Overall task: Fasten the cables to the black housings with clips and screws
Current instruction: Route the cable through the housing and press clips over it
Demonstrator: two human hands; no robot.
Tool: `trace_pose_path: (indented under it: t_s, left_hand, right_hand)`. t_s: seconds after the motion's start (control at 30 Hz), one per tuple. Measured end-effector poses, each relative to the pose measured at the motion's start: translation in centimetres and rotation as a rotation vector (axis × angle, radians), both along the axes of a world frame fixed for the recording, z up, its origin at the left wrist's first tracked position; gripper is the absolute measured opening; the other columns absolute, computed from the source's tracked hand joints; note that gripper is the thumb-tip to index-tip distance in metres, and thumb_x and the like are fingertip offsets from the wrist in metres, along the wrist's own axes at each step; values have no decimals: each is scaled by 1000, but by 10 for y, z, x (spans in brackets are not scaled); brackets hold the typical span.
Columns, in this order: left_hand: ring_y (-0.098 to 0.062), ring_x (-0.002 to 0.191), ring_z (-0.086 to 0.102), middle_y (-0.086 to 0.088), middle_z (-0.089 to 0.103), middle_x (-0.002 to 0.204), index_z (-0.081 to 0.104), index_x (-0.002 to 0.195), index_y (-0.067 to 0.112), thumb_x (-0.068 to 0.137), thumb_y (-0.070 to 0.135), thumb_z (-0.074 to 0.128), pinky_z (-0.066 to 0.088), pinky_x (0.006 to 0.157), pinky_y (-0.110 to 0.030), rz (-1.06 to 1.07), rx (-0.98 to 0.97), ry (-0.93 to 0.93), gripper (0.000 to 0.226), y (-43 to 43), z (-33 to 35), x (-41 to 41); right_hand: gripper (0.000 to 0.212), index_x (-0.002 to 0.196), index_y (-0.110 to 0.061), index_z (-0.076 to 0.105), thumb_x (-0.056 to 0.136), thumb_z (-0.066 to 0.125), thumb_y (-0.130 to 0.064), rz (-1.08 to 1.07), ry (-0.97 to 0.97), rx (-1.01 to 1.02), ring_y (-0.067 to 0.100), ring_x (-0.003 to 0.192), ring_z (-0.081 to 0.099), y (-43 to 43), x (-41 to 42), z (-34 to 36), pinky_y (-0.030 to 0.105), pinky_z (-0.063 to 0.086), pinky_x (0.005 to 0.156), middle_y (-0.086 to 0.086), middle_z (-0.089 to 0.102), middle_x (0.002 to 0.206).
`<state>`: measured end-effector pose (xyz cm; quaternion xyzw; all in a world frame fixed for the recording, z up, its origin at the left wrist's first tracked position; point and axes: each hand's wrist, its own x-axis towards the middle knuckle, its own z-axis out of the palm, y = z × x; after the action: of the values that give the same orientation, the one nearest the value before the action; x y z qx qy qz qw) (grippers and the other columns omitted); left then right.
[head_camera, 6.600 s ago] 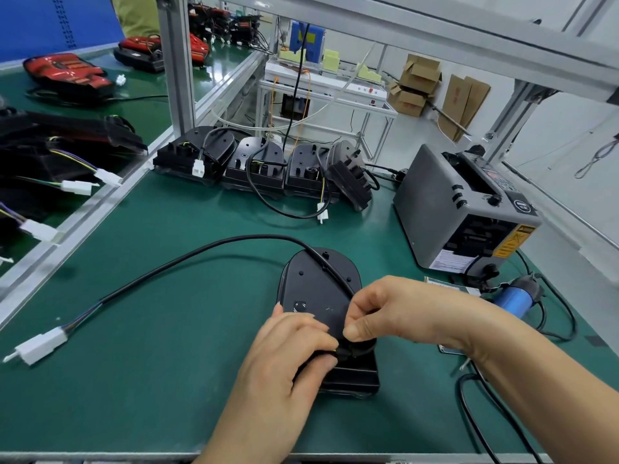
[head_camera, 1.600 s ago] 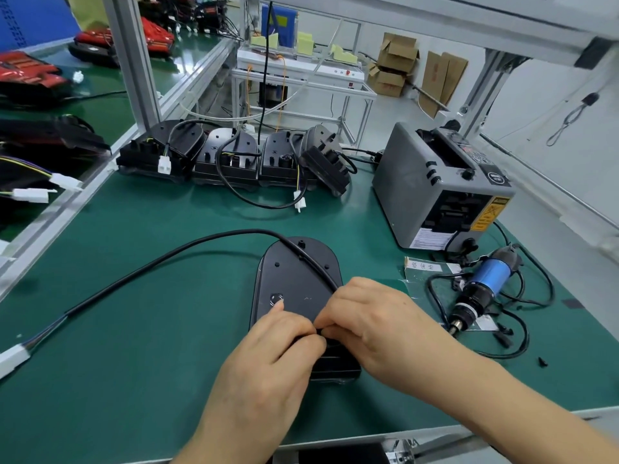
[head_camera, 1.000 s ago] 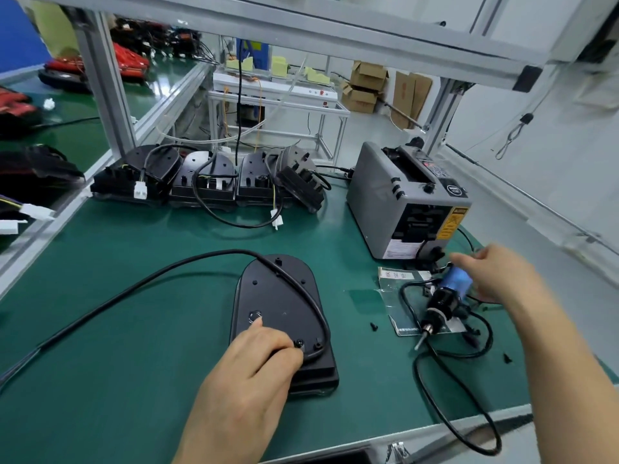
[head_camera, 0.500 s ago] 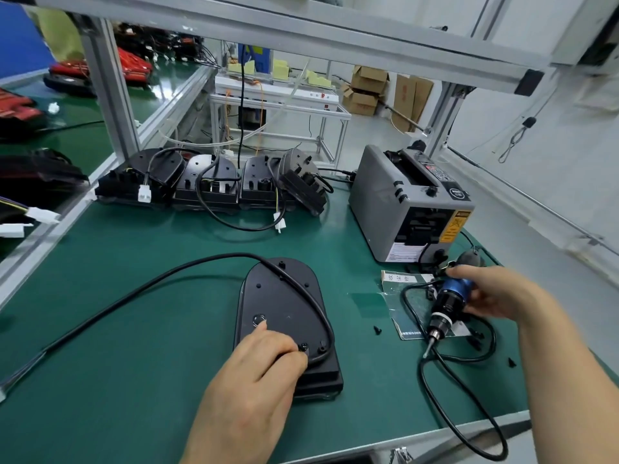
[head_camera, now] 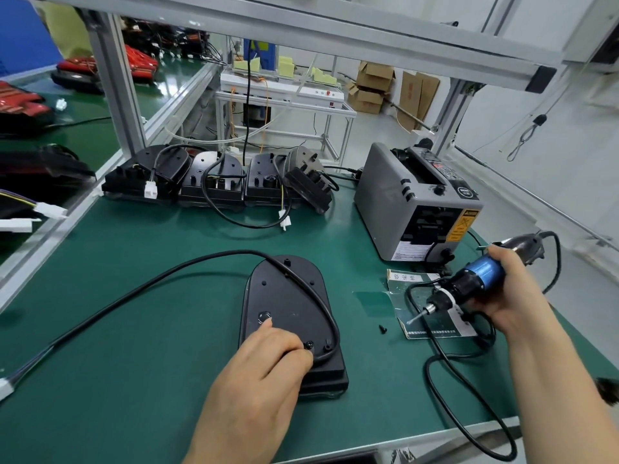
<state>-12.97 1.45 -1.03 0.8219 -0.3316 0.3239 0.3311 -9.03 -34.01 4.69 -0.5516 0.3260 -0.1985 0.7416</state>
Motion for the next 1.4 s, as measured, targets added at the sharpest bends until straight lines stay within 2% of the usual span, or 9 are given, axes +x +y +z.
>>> trace_pose_path:
  t_s: [0.23,0.37,0.53,0.6,0.73,0.87,1.0,1.23,1.4]
  left_hand:
    - [-17,78,52,0,56,83,66,77,8,82,5,59,44,100,-35,-7,-19,-10,9,0,-1,0]
    - [-17,78,52,0,56,83,66,78,7,82,4,60,43,101,-34,-13,-19,-8,8,0,-1,0]
    - [-18,77,53,0,56,82,66,77,7,83,4,59,43,101,-33,-10,-9,0,9,0,0,0]
    - [-17,77,53,1,55,83,66,77,7,81,2,63,43,101,-33,-6,-5,2,8,0,0,0]
    - [-18,76,52,2,53,84,65,76,8,75,-3,67,42,102,-32,-2,-7,11,11,0,0,0]
    - [-18,77,53,2,54,84,64,78,9,75,-3,68,43,101,-33,-8,-8,11,12,0,0,0]
    - [-18,76,52,2,54,83,64,79,10,75,-2,68,44,100,-35,-8,-3,8,13,0,0,0]
    - [-18,76,53,1,55,82,65,77,9,74,-3,68,44,100,-35,5,-1,10,12,-1,1,-1]
    - [-17,76,51,0,56,82,66,76,8,73,-4,68,45,99,-37,18,1,1,13,-1,0,-1]
  right_hand:
    - [19,94,-17,44,86,57,-28,41,-156,124,20,60,65,21,9,1,37,52,68,15,65,84]
    - [16,96,-17,46,87,56,-25,59,-192,105,19,62,66,31,11,0,33,53,65,15,72,86]
    - [11,93,-13,48,88,55,-20,43,-278,115,26,79,71,43,18,7,33,56,70,16,71,93]
    - [8,90,-17,49,87,55,-20,48,-308,66,23,84,70,46,21,12,31,55,69,13,73,94]
    - [7,86,-21,49,85,56,-23,74,-359,-85,13,84,70,55,22,20,25,51,61,-5,73,74]
    - [13,93,-16,51,83,57,-22,117,-364,-79,22,93,70,63,26,26,31,51,76,8,74,89]
    - [18,96,-9,58,79,61,-15,179,-449,-1,20,74,66,73,32,37,32,53,78,11,72,86]
    - [14,92,-11,57,80,65,-10,227,-498,-12,16,63,61,93,40,47,35,53,74,1,63,68]
    - [9,91,-9,57,82,61,-10,249,-502,-68,25,80,70,96,39,48,37,55,80,7,72,83]
